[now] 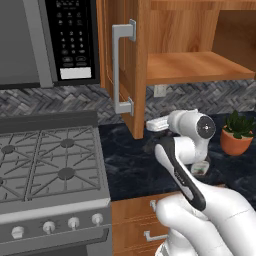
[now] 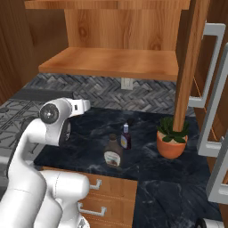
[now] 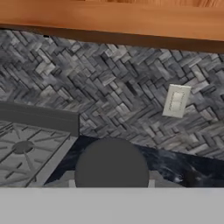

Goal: There are various items on the counter. Only move the condiments/shakers into the cabinet.

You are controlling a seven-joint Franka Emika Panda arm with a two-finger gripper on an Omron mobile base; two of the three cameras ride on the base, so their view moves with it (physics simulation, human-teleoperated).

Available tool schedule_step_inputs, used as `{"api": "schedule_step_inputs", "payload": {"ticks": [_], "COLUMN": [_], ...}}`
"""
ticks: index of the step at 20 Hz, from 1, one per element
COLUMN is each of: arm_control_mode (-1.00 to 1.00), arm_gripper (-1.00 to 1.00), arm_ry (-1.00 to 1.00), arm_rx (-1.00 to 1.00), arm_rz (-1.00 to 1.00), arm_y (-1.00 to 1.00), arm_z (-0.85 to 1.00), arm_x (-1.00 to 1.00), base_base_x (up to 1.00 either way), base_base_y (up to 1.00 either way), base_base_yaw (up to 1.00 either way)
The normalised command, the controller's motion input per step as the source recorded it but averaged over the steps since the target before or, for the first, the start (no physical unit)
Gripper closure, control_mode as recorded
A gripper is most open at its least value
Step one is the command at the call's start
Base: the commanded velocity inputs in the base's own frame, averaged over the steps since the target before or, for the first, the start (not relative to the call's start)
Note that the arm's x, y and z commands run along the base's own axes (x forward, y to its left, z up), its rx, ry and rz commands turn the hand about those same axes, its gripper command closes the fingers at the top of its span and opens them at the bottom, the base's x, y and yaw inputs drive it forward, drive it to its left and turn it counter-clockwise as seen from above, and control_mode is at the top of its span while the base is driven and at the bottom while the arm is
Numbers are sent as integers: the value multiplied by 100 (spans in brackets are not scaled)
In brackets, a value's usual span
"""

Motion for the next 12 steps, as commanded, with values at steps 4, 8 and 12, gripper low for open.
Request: {"api": "schedule_step_inputs", "payload": {"ticks": [4, 8, 12], "arm_control_mode": [-100, -100, -100], "arm_gripper": [100, 100, 100], "arm_ry": [-7, 1, 2], "arm_rx": [0, 0, 0], "arm_rz": [1, 0, 1], "arm_y": [0, -1, 0], "arm_z": [100, 100, 100], "arm_x": [-33, -46, -32], "base_base_x": [0, 0, 0], "base_base_y": [0, 0, 0], "base_base_yaw": [0, 0, 0]}}
